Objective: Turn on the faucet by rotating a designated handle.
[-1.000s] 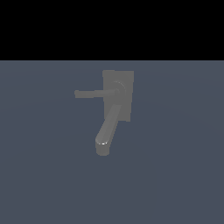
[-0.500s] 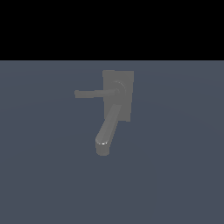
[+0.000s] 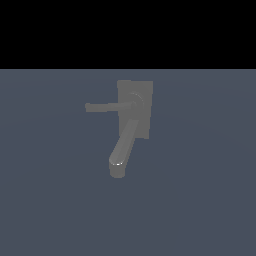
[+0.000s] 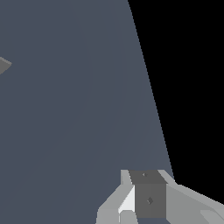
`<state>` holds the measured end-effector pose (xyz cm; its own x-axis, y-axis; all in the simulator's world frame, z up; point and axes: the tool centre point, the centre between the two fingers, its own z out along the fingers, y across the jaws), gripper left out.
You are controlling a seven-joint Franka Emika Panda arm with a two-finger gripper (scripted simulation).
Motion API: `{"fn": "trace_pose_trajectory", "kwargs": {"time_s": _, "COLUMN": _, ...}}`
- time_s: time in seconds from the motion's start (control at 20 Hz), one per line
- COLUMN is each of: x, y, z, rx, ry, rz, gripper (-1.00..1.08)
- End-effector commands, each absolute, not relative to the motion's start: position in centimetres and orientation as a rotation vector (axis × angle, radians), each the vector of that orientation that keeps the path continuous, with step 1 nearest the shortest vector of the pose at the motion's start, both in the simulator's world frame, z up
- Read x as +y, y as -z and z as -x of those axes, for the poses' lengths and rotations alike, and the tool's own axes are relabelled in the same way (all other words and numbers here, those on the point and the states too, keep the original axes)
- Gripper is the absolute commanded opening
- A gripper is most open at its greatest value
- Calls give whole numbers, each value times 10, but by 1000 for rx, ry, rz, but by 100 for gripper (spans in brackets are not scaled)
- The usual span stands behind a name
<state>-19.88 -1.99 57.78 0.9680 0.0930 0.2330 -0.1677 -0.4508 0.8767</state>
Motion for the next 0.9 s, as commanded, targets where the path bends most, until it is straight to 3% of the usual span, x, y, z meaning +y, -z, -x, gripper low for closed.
{"fn": "trace_pose_trajectory", "kwargs": {"time_s": 0.0, "x": -18, "y": -580, "z": 197, "rx": -47, "ry": -301, "rz": -1991, "gripper": -100}}
{"fn": "trace_pose_trajectory", "kwargs": {"time_s": 0.85, "x": -10, "y": -599, "z": 199, "rx": -56, "ry": -313, "rz": -1972, "gripper": -100}}
